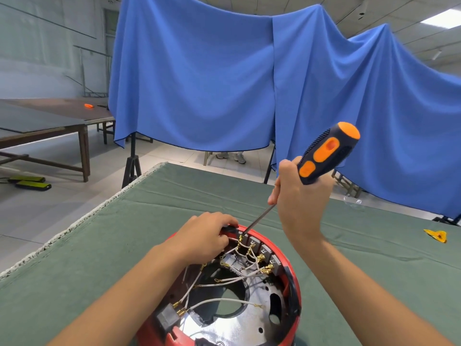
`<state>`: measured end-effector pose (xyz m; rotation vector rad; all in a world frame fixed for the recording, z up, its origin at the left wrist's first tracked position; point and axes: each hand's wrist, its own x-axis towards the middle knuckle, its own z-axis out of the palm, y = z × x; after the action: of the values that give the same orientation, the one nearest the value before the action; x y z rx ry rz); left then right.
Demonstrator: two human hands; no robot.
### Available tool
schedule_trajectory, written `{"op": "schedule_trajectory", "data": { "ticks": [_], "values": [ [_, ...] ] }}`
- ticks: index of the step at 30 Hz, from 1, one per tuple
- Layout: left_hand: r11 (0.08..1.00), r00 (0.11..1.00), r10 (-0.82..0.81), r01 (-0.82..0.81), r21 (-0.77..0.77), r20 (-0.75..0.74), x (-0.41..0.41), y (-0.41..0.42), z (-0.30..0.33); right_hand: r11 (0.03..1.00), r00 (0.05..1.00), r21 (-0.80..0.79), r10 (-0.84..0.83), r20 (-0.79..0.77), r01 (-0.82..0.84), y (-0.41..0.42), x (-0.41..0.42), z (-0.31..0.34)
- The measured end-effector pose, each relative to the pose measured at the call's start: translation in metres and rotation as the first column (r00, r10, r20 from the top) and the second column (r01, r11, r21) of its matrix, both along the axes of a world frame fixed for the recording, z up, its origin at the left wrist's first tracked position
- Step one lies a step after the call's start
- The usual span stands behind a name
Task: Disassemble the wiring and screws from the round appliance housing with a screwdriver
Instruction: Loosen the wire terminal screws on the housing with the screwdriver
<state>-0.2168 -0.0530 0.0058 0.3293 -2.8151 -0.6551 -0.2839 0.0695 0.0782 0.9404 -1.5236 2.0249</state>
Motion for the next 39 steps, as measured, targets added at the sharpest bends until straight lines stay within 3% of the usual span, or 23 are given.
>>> {"op": "schedule_trajectory", "data": {
  "ticks": [4, 9, 14, 20, 29, 33, 39],
  "values": [
    [1.0, 1.0, 0.004, -0.003, 0.009, -0.005, 0.001, -0.001, -0.002, 1.0, 1.0, 0.024, 0.017, -0.021, -0.017, -0.005, 0.002, 0.0],
    [1.0, 1.0, 0.002, -0.002, 0.003, -0.017, 0.001, -0.001, -0.003, 0.999, 0.981, 0.018, -0.03, 0.19, 0.027, -0.008, -0.027, 0.011],
    [1.0, 1.0, -0.005, 0.005, -0.002, -0.019, -0.002, -0.004, -0.004, 0.997, 0.951, 0.029, -0.077, 0.3, 0.071, -0.017, -0.056, 0.01],
    [1.0, 1.0, -0.005, 0.006, 0.007, -0.022, -0.003, -0.004, -0.005, 0.985, 0.849, 0.06, -0.167, 0.501, 0.159, -0.023, -0.086, 0.006],
    [1.0, 1.0, -0.008, 0.008, 0.011, -0.026, -0.003, -0.006, -0.005, 0.981, 0.721, 0.038, -0.167, 0.673, 0.192, -0.02, -0.105, -0.005],
    [1.0, 1.0, -0.014, 0.015, 0.02, -0.028, -0.004, -0.006, -0.005, 0.985, 0.725, -0.051, -0.085, 0.684, 0.164, -0.012, -0.101, -0.006],
    [1.0, 1.0, -0.011, 0.012, 0.019, -0.022, -0.004, -0.006, -0.004, 0.985, 0.85, -0.17, 0.053, 0.524, 0.043, -0.005, -0.077, -0.003]
  ]
}}
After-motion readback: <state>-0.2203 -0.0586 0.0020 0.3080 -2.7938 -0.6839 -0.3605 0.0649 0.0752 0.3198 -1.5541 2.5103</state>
